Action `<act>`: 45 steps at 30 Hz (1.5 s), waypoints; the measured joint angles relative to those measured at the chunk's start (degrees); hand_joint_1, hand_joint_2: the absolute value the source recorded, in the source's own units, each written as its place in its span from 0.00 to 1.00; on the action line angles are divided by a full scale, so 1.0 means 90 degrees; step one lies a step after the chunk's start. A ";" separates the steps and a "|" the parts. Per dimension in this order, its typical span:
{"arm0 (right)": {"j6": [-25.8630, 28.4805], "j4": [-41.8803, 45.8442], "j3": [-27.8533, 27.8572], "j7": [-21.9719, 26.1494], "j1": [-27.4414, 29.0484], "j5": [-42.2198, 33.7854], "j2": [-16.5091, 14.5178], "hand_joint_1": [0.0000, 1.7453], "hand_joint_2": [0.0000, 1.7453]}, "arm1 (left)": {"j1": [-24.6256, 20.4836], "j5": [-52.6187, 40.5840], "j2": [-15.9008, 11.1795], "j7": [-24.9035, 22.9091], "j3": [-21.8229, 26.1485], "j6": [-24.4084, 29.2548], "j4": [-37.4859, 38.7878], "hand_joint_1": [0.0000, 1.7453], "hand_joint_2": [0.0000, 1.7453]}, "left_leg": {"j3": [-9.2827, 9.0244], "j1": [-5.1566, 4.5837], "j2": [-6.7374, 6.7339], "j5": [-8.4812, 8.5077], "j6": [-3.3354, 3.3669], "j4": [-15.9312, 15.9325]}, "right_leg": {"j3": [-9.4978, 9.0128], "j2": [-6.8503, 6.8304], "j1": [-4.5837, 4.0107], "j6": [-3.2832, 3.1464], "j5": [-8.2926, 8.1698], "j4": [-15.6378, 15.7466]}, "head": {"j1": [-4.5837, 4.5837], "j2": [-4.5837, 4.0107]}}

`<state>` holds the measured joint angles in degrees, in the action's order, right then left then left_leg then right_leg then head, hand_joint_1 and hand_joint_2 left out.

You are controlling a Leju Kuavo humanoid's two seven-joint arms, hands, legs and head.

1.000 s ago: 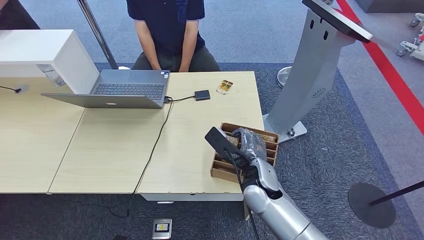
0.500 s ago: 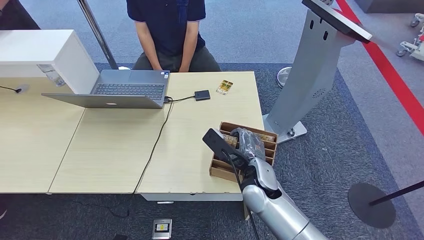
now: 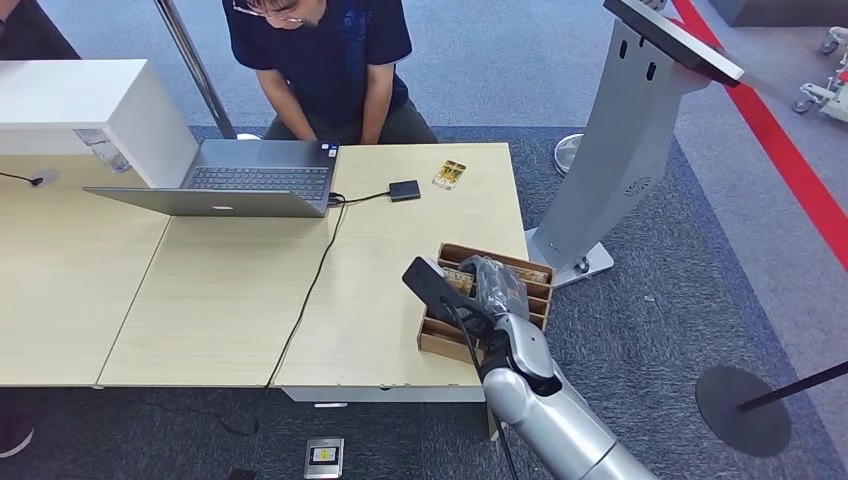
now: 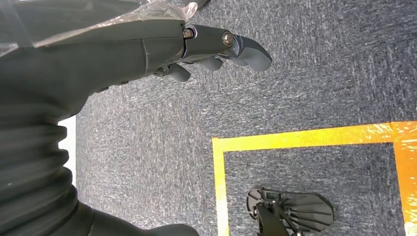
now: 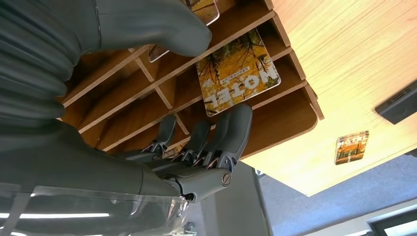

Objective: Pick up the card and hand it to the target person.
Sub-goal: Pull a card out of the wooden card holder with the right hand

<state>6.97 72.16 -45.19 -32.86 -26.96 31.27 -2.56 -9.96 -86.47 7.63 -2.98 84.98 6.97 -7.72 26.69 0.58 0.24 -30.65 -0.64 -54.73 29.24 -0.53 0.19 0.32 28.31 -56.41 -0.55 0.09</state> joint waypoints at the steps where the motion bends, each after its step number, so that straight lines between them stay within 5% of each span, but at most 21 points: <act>1: -0.0019 -0.0001 0.0000 -0.0004 -0.0003 0.0009 -0.0005 0.41 1.00 | 0.0000 0.0000 0.0000 0.0001 0.0000 0.0000 0.0000 0.00 1.00 | 0.0000 0.0000 0.0000 0.0000 0.0000 0.0000 | 0.0000 0.0000 0.0000 0.0000 0.0000 0.0000 | 0.0000 0.0000; 20: -0.0204 -0.0065 -0.0001 -0.0044 -0.0068 0.0069 -0.0031 0.43 1.00 | -0.0009 0.0000 0.0000 0.0008 -0.0002 0.0000 0.0000 0.00 1.00 | -0.0007 0.0000 0.0000 0.0001 -0.0001 0.0000 | -0.0007 0.0000 0.0000 -0.0003 -0.0002 0.0000 | 0.0000 0.0000; 34: -0.0243 -0.0090 -0.0003 -0.0094 -0.0085 -0.0015 -0.0038 0.23 1.00 | -0.0012 0.0000 0.0000 -0.0001 -0.0002 0.0002 0.0000 0.00 1.00 | -0.0023 0.0000 -0.0001 0.0002 -0.0003 0.0000 | -0.0021 0.0000 0.0000 -0.0004 -0.0003 0.0000 | 0.0000 0.0000; 45: -0.0250 -0.0093 -0.0029 -0.0097 -0.0084 -0.0047 -0.0041 0.34 1.00 | -0.0012 0.0000 0.0000 -0.0011 -0.0002 0.0002 0.0000 0.00 1.00 | -0.0032 0.0000 -0.0001 0.0005 -0.0006 0.0001 | -0.0031 0.0000 0.0000 -0.0007 -0.0005 0.0000 | 0.0000 0.0000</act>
<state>4.72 71.32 -45.46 -33.73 -27.71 30.84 -2.93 -10.06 -86.47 7.63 -3.08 84.96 6.99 -7.72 26.40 0.58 0.23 -30.61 -0.69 -54.72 28.96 -0.53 0.18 0.26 28.26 -56.41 -0.55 0.09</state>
